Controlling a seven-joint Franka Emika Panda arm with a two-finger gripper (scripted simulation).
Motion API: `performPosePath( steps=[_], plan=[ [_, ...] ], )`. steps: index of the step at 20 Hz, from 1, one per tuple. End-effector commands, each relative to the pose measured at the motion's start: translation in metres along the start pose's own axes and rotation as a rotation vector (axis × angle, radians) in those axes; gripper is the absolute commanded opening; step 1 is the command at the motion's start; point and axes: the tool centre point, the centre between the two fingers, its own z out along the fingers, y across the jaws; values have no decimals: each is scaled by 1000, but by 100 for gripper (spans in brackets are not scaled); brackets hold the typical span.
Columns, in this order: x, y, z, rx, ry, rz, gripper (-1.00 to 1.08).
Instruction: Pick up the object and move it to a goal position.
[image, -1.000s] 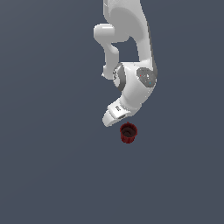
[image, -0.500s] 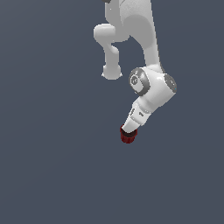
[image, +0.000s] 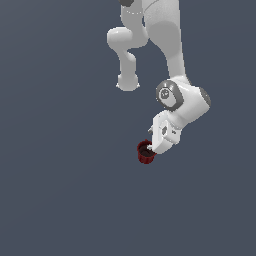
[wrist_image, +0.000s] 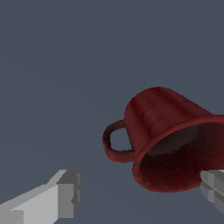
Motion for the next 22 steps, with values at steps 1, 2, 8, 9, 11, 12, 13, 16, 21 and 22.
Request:
performPosePath(
  steps=[1,2,8,9,11,12,13,16,21,22],
  plan=[
    [2,0,0,-8,-9,-27,108],
    [2,0,-1,-10,-10,-31,108],
    [2,0,6,-8,-8,-26,108],
    [2,-1,10,-8,-8,-27,108],
    [2,-1,19,-9,-9,-30,108],
    [2,-1,23,-9,-9,-31,108],
    [2,-1,26,-9,-9,-32,108],
    [2,-1,29,-9,-9,-34,108],
    [2,-1,29,-9,-9,-34,-100],
    [2,-1,29,-9,-9,-34,-100]
  ],
)
